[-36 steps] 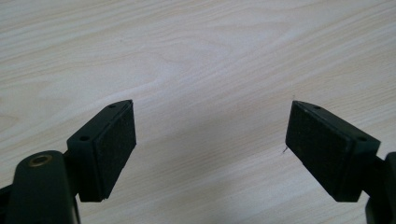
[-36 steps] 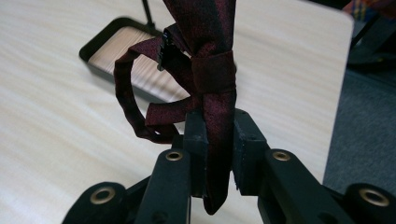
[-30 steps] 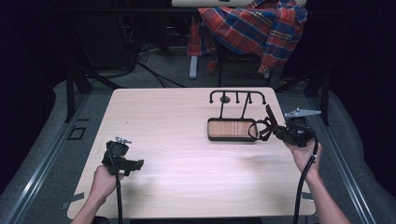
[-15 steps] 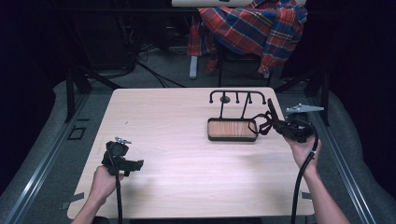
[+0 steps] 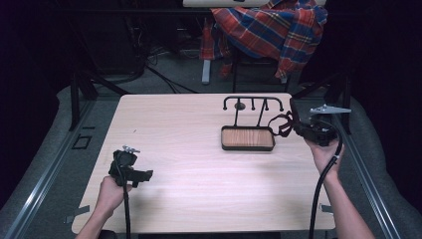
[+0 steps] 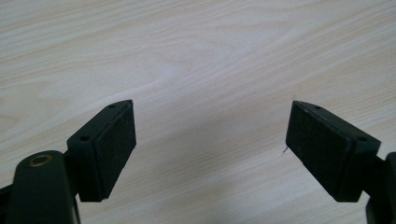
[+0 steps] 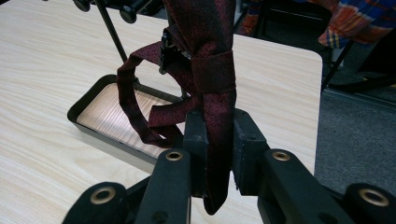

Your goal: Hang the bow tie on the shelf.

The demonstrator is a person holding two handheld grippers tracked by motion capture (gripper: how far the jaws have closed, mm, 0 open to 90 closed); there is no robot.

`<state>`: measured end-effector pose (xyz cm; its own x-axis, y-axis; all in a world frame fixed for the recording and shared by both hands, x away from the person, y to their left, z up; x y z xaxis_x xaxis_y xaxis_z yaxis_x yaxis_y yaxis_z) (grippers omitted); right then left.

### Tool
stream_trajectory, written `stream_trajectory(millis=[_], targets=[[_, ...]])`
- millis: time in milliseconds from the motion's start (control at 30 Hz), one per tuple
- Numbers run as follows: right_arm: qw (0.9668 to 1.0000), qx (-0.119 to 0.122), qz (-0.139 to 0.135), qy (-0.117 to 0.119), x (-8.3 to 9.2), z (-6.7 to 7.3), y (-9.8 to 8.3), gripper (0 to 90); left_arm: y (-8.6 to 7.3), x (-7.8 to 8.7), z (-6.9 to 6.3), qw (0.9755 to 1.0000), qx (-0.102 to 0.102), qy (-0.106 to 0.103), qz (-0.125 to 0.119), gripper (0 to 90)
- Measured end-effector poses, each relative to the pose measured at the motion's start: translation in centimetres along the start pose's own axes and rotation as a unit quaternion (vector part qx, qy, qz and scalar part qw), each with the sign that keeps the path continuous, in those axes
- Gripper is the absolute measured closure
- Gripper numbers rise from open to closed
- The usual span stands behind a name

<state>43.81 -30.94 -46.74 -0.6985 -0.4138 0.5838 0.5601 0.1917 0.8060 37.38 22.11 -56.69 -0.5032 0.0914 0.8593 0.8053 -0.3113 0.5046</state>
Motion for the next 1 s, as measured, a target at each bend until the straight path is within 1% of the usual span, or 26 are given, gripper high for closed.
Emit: stream_trajectory(millis=[133,167,200,267,300,333,433,500,567,667,800,1000], targets=[[1.0,-0.007,-0.007,0.001,0.3,-0.2,0.1,78.5,0.1,-0.1,0.0,1.0,0.002,-0.001,0.002,16.4],[1.0,-0.007,-0.007,0.001,0.3,-0.2,0.1,78.5,0.0,-0.2,-0.1,1.0,0.006,-0.001,0.002,16.4],[0.9999,-0.012,-0.009,0.003,0.4,-0.3,0.1,78.5,-0.1,-0.2,0.0,1.0,0.003,-0.002,0.005,16.4],[0.9998,-0.014,-0.011,0.0,0.6,-0.5,0.2,78.5,-0.2,0.0,0.0,1.0,0.001,0.0,0.005,16.5],[0.9998,-0.013,-0.012,0.0,0.8,-0.6,0.2,78.5,-0.2,0.1,0.0,1.0,0.001,0.002,0.001,16.5],[0.9997,-0.014,-0.018,-0.004,1.1,-0.7,0.4,78.6,-0.1,0.3,0.0,1.0,0.0,0.003,-0.004,16.3],[0.9995,-0.02,-0.026,-0.004,1.5,-1.0,0.7,78.6,0.0,0.3,-0.2,1.0,0.003,0.004,-0.004,16.2],[0.9991,-0.026,-0.031,-0.004,1.4,-1.2,0.9,78.6,0.0,0.2,-0.3,1.0,-0.003,0.005,0.001,16.3],[0.9992,-0.026,-0.031,-0.004,1.3,-1.4,0.9,78.6,0.0,0.2,-0.4,1.0,-0.003,0.003,0.001,16.4],[0.9989,-0.035,-0.033,0.0,1.0,-1.7,0.9,78.7,0.0,0.1,-0.3,1.0,-0.003,0.004,-0.001,16.3],[0.9987,-0.035,-0.036,-0.001,1.2,-1.8,1.1,78.7,0.1,0.0,-0.3,1.0,-0.005,0.004,0.002,16.3],[0.9988,-0.031,-0.038,0.006,1.2,-1.6,1.1,78.7,0.0,0.0,-0.3,1.0,-0.006,0.003,0.001,16.4]])
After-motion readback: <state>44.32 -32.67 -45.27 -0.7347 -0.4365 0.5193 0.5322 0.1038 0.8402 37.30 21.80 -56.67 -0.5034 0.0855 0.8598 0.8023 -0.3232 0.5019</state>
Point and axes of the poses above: each handheld gripper's, and its own axes: x roughly backward along the jaws, y roughly out of its top, z roughly to its left, the point moved 6 cm from there along -x, roughly forward along the jaws, and after that the axes turned 7 degrees about y, right-handed, at the moved point
